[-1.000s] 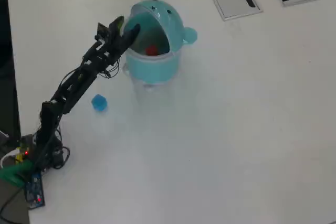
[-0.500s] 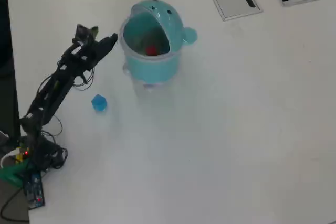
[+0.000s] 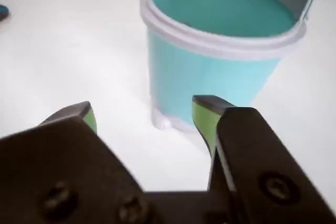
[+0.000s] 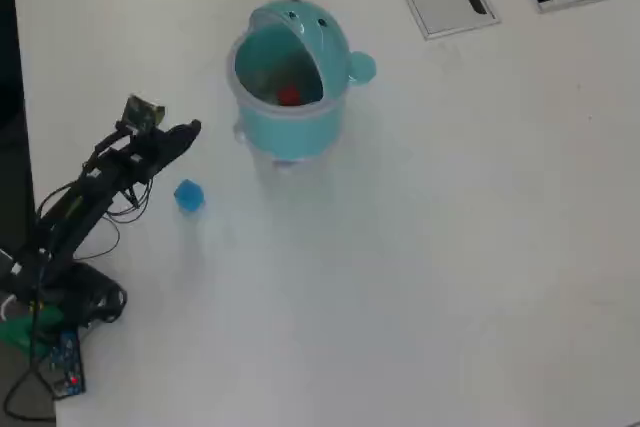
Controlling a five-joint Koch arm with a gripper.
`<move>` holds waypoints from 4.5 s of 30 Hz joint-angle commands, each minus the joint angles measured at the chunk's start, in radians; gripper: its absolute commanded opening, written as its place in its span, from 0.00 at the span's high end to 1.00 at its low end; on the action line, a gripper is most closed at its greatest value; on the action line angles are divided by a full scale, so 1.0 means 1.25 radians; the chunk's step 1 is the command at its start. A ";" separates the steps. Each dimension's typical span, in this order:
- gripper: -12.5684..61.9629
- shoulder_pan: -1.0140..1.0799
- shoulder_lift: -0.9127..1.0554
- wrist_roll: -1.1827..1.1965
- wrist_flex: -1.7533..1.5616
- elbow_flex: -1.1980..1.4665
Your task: Grasp RGB lego blocks and put them in the bin one by one.
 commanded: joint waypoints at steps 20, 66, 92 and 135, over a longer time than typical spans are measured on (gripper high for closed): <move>0.38 0.015 0.137 -0.010 -0.071 0.331; 0.38 0.028 -0.137 0.088 -0.444 0.506; 0.70 0.027 -0.158 0.220 -0.677 0.493; 0.76 0.085 -0.512 0.259 -0.633 -0.547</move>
